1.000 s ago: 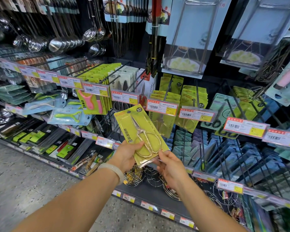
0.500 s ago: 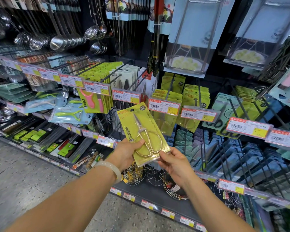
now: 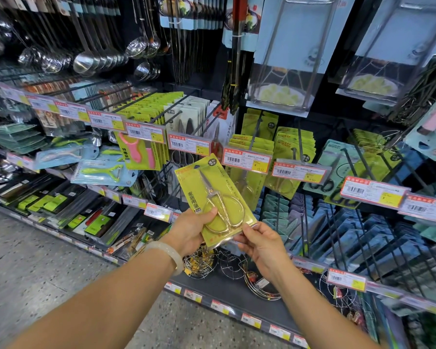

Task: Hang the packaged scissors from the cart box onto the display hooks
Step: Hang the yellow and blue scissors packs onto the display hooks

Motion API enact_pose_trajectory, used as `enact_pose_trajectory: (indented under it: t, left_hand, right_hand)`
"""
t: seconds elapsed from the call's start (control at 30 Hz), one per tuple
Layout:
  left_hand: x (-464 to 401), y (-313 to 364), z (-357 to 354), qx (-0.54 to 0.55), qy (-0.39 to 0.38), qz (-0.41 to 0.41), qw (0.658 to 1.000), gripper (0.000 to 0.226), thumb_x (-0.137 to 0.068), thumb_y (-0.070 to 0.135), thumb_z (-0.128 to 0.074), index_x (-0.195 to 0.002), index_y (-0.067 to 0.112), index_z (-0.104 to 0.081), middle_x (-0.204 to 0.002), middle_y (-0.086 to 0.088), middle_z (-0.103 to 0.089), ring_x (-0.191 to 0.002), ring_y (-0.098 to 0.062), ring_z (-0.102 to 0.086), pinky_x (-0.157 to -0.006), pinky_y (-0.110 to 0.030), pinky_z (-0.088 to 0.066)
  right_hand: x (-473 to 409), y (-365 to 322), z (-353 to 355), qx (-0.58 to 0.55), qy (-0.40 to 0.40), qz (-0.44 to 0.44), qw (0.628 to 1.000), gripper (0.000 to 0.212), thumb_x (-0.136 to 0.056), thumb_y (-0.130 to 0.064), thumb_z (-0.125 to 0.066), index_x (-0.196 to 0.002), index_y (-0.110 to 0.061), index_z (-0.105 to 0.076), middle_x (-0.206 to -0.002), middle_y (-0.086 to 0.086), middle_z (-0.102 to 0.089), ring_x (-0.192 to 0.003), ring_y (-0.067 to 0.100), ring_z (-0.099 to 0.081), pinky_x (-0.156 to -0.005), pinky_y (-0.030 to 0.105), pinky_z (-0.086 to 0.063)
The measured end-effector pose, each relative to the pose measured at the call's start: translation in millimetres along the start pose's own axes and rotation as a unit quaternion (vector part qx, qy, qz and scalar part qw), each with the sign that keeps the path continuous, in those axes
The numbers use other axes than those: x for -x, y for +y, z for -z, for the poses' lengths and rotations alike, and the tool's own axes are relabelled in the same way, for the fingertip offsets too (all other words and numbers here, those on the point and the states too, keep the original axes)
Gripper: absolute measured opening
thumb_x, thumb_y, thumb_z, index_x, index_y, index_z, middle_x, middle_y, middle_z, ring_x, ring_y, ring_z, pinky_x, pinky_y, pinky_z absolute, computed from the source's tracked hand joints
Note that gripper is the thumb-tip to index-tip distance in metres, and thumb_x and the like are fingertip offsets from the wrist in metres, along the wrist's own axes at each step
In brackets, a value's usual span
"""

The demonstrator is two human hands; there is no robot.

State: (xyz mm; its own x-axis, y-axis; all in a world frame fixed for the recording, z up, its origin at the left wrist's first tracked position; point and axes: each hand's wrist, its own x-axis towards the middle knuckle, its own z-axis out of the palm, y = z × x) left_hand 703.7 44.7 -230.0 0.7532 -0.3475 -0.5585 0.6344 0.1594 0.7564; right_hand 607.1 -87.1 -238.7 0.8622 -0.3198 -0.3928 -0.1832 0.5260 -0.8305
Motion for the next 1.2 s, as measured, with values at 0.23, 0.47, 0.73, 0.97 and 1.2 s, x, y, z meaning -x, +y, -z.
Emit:
enact_pose_trajectory:
  t: [0.23,0.47,0.73,0.97,1.2]
  left_hand:
    - [-1,3,2,-0.008,0.005,-0.019,1.0,0.035,-0.087,0.005,-0.063,-0.119,0.006,-0.052,-0.112,-0.017,-0.067,-0.099,-0.035,-0.066,-0.089,-0.056,-0.051]
    - [-5,-3,-3,0.044,-0.023,0.015,0.999,0.023,-0.091,0.003,-0.055,-0.114,0.002,-0.057,-0.094,-0.014,-0.072,-0.075,-0.024,-0.07,-0.064,-0.042,-0.057]
    - [-4,3,-7,-0.013,-0.039,0.003,0.999,0.032,-0.092,0.01,-0.056,-0.123,0.004,-0.056,-0.112,-0.016,-0.067,-0.091,-0.03,-0.067,-0.075,-0.044,-0.056]
    - [-8,1,0,-0.109,-0.022,-0.034,0.993,0.027,-0.085,0.009,-0.066,-0.111,0.01,-0.061,-0.108,-0.014,-0.07,-0.098,-0.031,-0.067,-0.087,-0.048,-0.054]
    - [-4,-18,5,-0.307,-0.084,-0.044,0.947,0.03,-0.08,0.025,-0.073,-0.109,0.017,-0.067,-0.101,-0.001,-0.074,-0.1,-0.021,-0.067,-0.098,-0.046,-0.049]
  right_hand:
    - [2,2,-6,0.014,-0.009,0.009,1.0,0.01,-0.09,-0.003,-0.055,-0.079,-0.004,-0.054,-0.066,0.007,-0.07,-0.058,0.012,-0.068,-0.055,0.019,-0.057]
    - [1,-4,-8,0.0,0.012,0.009,1.0,0.018,-0.088,-0.004,-0.057,-0.073,-0.008,-0.049,-0.06,0.003,-0.068,-0.052,0.009,-0.065,-0.048,0.017,-0.053]
    - [6,-5,-5,0.015,-0.018,0.037,0.999,0.007,-0.09,-0.008,-0.055,-0.085,-0.009,-0.051,-0.065,0.002,-0.069,-0.052,0.009,-0.065,-0.045,0.015,-0.05]
    - [4,-7,5,0.045,-0.008,0.017,0.999,0.01,-0.088,-0.003,-0.058,-0.095,-0.011,-0.057,-0.078,0.005,-0.07,-0.064,0.015,-0.066,-0.053,0.023,-0.054]
    - [-6,-17,11,0.128,0.02,0.023,0.991,0.012,-0.088,-0.011,-0.061,-0.1,-0.01,-0.061,-0.093,0.005,-0.07,-0.085,0.02,-0.065,-0.085,0.044,-0.053]
